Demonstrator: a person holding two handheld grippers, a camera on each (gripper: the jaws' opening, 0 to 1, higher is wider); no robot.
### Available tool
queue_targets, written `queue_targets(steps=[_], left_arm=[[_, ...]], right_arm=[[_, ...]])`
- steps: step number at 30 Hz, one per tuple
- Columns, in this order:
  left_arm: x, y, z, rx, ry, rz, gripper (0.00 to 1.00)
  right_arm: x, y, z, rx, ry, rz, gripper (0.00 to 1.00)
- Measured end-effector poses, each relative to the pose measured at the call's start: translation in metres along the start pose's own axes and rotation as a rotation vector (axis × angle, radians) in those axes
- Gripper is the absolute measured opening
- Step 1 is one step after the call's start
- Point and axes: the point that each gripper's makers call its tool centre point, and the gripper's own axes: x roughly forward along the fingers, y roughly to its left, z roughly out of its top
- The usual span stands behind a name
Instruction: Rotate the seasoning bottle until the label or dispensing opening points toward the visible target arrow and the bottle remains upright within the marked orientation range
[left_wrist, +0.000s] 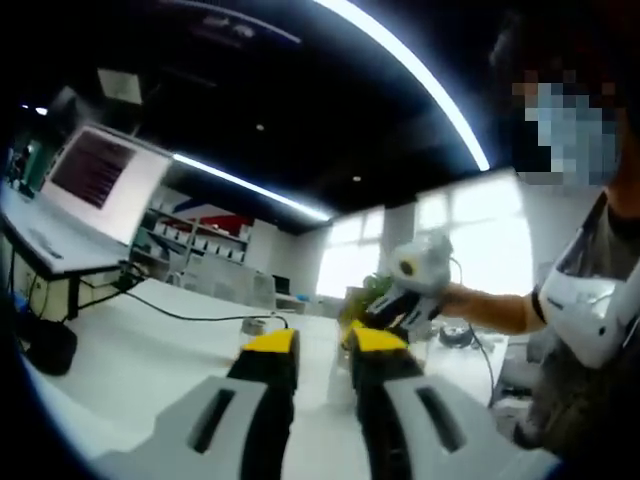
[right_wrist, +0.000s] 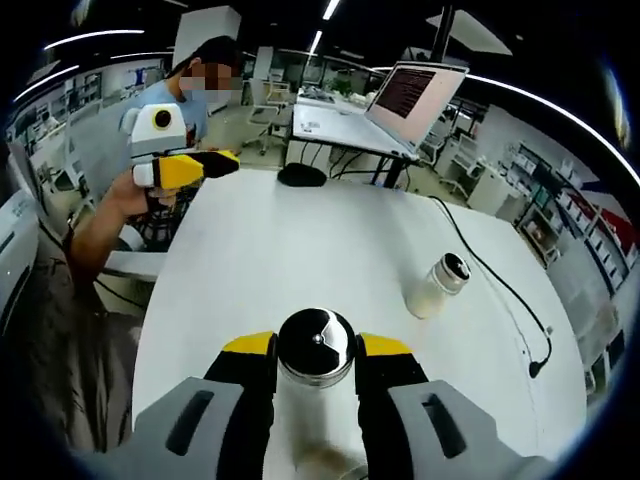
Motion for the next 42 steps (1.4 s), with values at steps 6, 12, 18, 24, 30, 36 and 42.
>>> queue_targets(steps=[6,12,18,24,30,36,42], left_arm=[[0.002,0.001,-0.001,0.000,0.004,-0.001,0.21],[0.004,0.000,-0.002,-0.001,0.007,-0.006,0.21],[0.004,-0.002,-0.002,-0.002,0.006,-0.010,0.21],[0.003,-0.003,-0.001,-0.002,0.003,-0.012,0.21],[0.001,0.000,0.000,-0.003,-0.003,-0.007,0.21],[0.002,-0.001,-0.002,-0.005,0.002,-0.012,0.21],[0.002,-0.002,-0.003,-0.006,0.004,-0.014,0.21]], right_arm=[[0.002,0.002,-0.005,-0.034,0.007,-0.028,0.29],[0.003,0.003,-0.004,-0.075,0.014,-0.056,0.29],[0.005,0.005,-0.001,-0.122,0.041,-0.070,0.30],[0.008,0.002,0.002,-0.054,0.017,-0.076,0.29],[0.008,0.004,0.000,-0.017,0.022,-0.056,0.30],[0.004,0.001,-0.003,-0.082,0.064,-0.050,0.31],[0.002,-0.003,-0.013,-0.145,0.128,-0.063,0.32]])
